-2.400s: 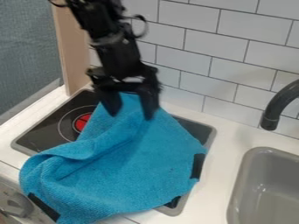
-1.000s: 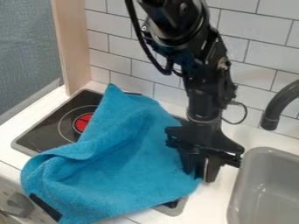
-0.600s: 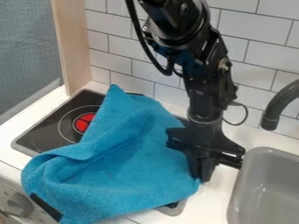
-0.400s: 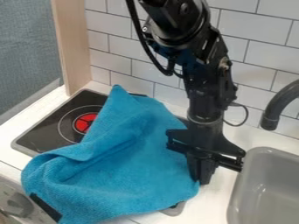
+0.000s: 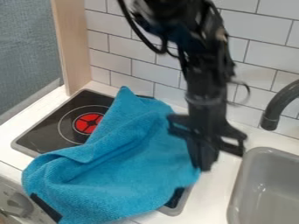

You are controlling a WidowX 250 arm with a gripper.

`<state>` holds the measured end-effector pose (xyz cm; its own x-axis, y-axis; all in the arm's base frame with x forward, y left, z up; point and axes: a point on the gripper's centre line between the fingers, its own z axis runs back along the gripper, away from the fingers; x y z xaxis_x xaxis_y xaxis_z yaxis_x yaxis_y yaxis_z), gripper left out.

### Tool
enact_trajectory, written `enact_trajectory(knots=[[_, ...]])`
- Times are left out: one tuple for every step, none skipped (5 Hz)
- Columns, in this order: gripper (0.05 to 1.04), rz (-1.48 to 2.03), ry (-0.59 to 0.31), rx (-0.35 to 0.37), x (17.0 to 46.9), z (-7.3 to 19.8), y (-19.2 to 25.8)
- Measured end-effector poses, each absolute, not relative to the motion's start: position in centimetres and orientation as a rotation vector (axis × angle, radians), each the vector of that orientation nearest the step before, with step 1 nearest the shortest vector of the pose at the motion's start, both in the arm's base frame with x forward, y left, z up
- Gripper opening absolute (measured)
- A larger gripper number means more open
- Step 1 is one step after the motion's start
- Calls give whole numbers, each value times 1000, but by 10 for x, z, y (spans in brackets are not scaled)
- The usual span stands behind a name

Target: Fold the cloth from top right to the left

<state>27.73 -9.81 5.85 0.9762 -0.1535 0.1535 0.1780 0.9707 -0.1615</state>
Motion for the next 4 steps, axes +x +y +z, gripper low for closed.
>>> enact_trajectory(knots=[[51, -122, -160, -203, 281, 76, -65], [51, -96, -141, -222, 278, 80, -34], [51, -44, -152, -219, 276, 86, 6], [51, 3, -175, -206, 275, 88, 33]])
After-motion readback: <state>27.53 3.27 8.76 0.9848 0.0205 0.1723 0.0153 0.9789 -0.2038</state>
